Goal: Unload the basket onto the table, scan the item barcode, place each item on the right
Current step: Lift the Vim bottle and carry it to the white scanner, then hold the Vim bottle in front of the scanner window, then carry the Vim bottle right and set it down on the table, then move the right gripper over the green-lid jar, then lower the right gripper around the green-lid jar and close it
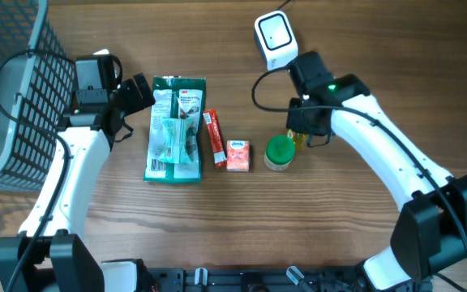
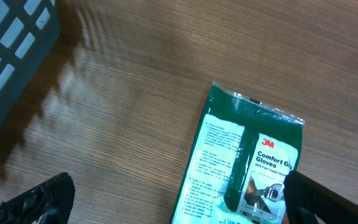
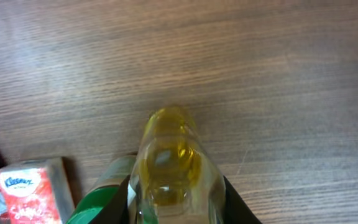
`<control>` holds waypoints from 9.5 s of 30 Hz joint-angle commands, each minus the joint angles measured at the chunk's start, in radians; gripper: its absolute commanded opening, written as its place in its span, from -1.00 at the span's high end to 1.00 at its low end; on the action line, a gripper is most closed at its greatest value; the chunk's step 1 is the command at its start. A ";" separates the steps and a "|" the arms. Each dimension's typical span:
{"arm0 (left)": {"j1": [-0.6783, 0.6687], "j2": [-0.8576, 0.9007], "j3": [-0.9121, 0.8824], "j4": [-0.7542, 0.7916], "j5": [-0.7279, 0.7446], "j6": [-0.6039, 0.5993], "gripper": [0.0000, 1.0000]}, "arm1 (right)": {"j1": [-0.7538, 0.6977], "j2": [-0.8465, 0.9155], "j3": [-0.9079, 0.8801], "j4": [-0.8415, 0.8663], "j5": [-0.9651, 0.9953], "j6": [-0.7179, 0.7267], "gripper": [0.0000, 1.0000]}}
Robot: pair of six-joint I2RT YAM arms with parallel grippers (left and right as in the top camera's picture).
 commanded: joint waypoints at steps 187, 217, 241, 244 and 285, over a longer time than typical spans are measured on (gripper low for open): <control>0.003 -0.003 0.008 0.003 -0.010 0.009 -1.00 | 0.165 -0.088 -0.165 0.194 -0.078 -0.208 -0.93; 0.003 -0.003 0.008 0.003 -0.010 0.009 -1.00 | 0.165 0.011 -0.166 0.080 -0.078 -0.261 -0.59; 0.003 -0.003 0.008 0.003 -0.010 0.009 -1.00 | 0.165 0.011 -0.166 0.124 -0.077 -0.340 -0.60; 0.003 -0.003 0.008 0.003 -0.010 0.009 -1.00 | 0.165 0.011 -0.166 0.128 -0.078 -0.340 -0.60; 0.003 -0.003 0.008 0.002 -0.010 0.009 -1.00 | 0.127 0.012 -0.177 0.117 -0.024 -0.225 -0.99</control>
